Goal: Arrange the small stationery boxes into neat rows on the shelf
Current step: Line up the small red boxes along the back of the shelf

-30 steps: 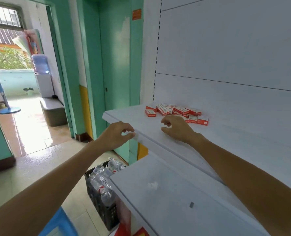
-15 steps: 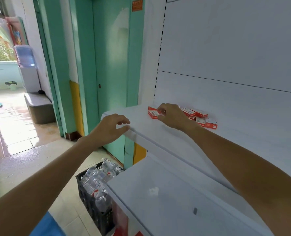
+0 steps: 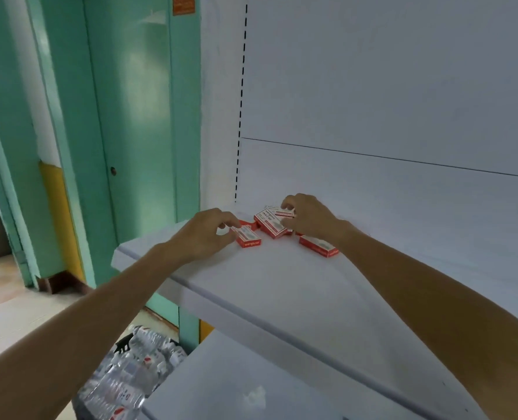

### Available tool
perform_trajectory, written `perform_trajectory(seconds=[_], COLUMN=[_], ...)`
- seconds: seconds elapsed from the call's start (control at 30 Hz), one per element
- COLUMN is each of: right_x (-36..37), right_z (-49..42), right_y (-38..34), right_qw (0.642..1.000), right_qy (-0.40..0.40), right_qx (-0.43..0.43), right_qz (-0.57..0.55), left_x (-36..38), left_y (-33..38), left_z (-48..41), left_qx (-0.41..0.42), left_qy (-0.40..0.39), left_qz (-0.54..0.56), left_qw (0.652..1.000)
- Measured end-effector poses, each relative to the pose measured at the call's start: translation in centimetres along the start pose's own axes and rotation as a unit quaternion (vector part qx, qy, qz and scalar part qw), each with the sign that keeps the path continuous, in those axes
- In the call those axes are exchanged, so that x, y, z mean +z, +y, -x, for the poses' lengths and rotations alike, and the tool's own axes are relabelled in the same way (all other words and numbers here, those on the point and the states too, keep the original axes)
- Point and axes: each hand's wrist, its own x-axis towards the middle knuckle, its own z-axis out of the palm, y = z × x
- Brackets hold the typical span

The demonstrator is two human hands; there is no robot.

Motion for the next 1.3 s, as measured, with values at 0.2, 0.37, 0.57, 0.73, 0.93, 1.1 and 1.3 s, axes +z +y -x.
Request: perform_trajectory(seconds=[0.2,0.37,0.57,0.73,0.93,1.1,1.3], right_x=[3.0,4.6,5.7,4.4,2.0,-0.6,-5.1], right_z=[-1.6,-2.2,-1.4,0.5,5.2,12.4,22.2], right_y=[-0.7,-1.2,-2.3,-2.4,-2.5,-1.5,0.3], right_qw=[0.999,0.998,0.993,0.991,0.972,0.947,0.905], right_qy=[-0.010,0.042,0.096,0.058,0.127,0.137,0.155], right_qx=[0.003,0.021,0.061,0.111,0.197,0.292,0.395], right_qz=[0.043,0.050,0.035,0.041,-0.006,0.001,0.031], left_x=[0.9,2.2,1.8,1.8,1.6,2.1,4.6], left_y=[-2.5,-3.6,-4.8,-5.2,-4.7,-0.4,8.3], left_z=[-3.2,-4.8,-6.0,-5.7,-5.0,-5.0,-3.7], left_qx=[0.033,0.111,0.154,0.139,0.188,0.278,0.309], left_qy=[-0.070,-0.161,-0.199,-0.166,-0.113,-0.083,-0.148], left_qz=[0.014,0.074,0.070,-0.012,-0.037,-0.033,0.086], left_qw=[0.997,0.978,0.965,0.976,0.975,0.957,0.936])
